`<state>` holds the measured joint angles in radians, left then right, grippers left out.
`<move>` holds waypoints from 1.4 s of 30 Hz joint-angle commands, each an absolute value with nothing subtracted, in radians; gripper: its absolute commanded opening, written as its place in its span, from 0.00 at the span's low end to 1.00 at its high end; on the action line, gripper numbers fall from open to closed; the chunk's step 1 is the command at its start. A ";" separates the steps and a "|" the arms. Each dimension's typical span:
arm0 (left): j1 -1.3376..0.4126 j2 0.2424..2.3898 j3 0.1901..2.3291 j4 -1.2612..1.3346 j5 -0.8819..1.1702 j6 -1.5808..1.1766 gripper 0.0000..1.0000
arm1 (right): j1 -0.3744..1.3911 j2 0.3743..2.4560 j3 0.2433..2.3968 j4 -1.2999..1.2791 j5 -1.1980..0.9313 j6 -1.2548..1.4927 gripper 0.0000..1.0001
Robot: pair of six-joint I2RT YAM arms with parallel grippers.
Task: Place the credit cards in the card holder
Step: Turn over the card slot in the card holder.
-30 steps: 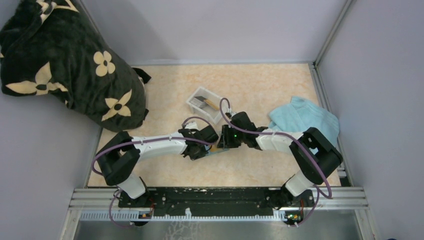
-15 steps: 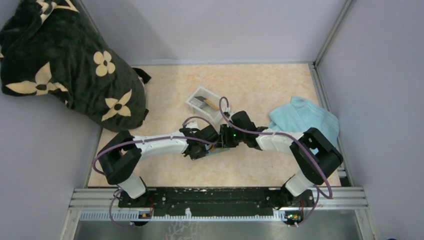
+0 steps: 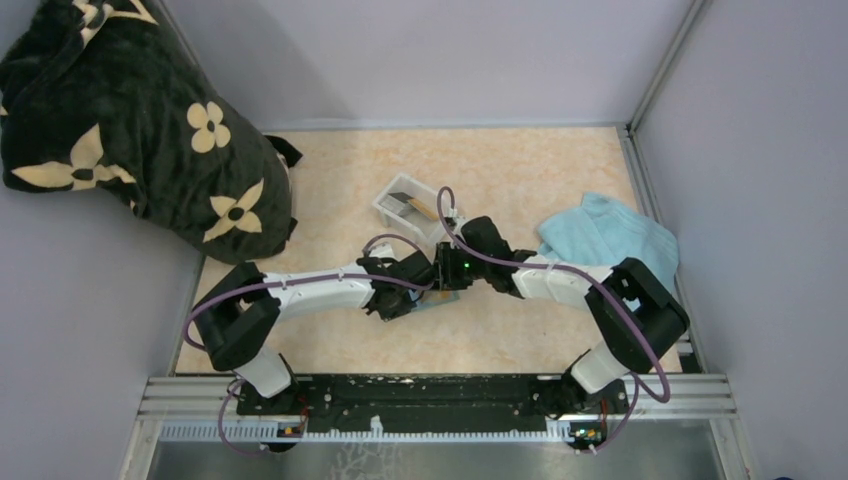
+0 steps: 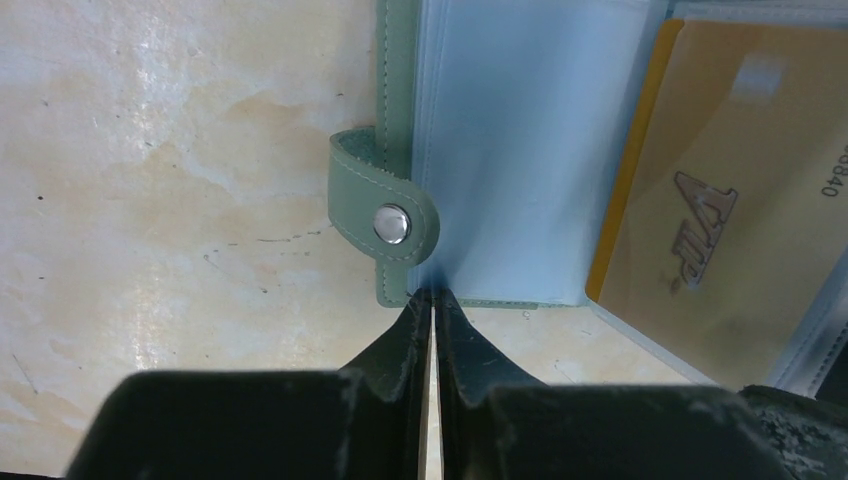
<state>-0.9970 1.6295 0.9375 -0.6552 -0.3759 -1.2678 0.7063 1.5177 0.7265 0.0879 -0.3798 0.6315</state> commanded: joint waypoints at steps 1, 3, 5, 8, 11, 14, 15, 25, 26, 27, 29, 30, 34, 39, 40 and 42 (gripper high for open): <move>-0.999 1.631 0.891 -0.725 -0.367 -1.308 0.10 | 0.728 1.473 0.783 0.143 -0.403 0.638 0.33; -0.999 1.633 0.890 -0.728 -0.364 -1.312 0.10 | 0.734 1.473 0.786 0.145 -0.405 0.640 0.33; -0.999 1.634 0.887 -0.729 -0.362 -1.314 0.10 | 0.737 1.474 0.786 0.147 -0.405 0.642 0.33; -0.999 1.624 0.878 -0.729 -0.363 -1.322 0.10 | 0.742 1.477 0.783 0.154 -0.407 0.646 0.33; -0.999 1.612 0.868 -0.730 -0.365 -1.329 0.10 | 0.746 1.479 0.781 0.162 -0.408 0.649 0.33; -0.999 1.603 0.860 -0.730 -0.365 -1.339 0.10 | 0.759 1.483 0.788 0.171 -0.410 0.659 0.33; -0.999 1.600 0.858 -0.731 -0.365 -1.340 0.10 | 0.764 1.485 0.794 0.168 -0.409 0.657 0.33; -0.999 1.540 0.819 -0.744 -0.374 -1.375 0.10 | 0.792 1.499 0.810 0.179 -0.410 0.671 0.33; -0.999 1.536 0.815 -0.743 -0.373 -1.378 0.10 | 0.795 1.498 0.811 0.181 -0.410 0.672 0.33; -0.999 1.534 0.813 -0.742 -0.371 -1.380 0.10 | 0.799 1.497 0.813 0.181 -0.410 0.672 0.33; -0.999 1.531 0.812 -0.742 -0.371 -1.381 0.10 | 0.804 1.497 0.817 0.181 -0.408 0.673 0.33; -0.999 1.530 0.813 -0.743 -0.372 -1.381 0.10 | 0.806 1.497 0.818 0.181 -0.408 0.674 0.33; -0.999 1.515 0.813 -0.749 -0.378 -1.386 0.10 | 0.809 1.491 0.818 0.176 -0.401 0.673 0.33; -0.999 1.494 0.819 -0.768 -0.392 -1.394 0.09 | 0.808 1.483 0.818 0.160 -0.390 0.665 0.33; -1.000 1.489 0.821 -0.769 -0.396 -1.398 0.10 | 0.808 1.480 0.819 0.154 -0.386 0.660 0.33; -0.999 1.476 0.821 -0.796 -0.405 -1.404 0.10 | 0.808 1.475 0.824 0.131 -0.368 0.645 0.33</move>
<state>-0.9981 1.5162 0.8280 -0.7139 -0.3664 -1.3613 0.7967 1.5120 0.7692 0.1276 -0.3908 0.6724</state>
